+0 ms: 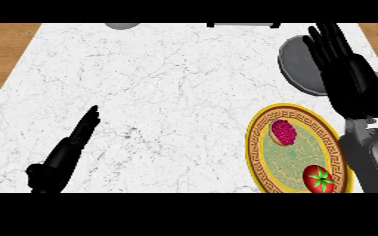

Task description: Pick the tomato from the plate and place it in the pan

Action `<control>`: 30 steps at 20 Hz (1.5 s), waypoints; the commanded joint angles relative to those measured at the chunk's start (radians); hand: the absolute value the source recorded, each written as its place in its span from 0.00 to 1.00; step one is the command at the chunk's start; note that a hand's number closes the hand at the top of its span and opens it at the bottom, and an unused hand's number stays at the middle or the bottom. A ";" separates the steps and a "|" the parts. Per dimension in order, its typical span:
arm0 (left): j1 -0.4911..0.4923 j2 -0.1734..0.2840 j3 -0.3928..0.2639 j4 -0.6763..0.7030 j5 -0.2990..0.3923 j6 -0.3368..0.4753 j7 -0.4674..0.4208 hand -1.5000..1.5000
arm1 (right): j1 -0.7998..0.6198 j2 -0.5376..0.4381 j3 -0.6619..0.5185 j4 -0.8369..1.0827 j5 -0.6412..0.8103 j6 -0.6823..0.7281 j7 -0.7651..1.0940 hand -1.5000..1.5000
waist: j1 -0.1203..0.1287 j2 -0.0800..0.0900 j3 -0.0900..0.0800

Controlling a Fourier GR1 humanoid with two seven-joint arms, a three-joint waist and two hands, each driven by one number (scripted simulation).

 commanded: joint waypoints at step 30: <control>-0.255 -0.096 0.196 0.063 0.009 0.113 0.136 0.50 | 0.754 -0.732 -0.516 -0.341 0.147 0.563 -0.125 0.00 | -0.043 -0.024 -0.007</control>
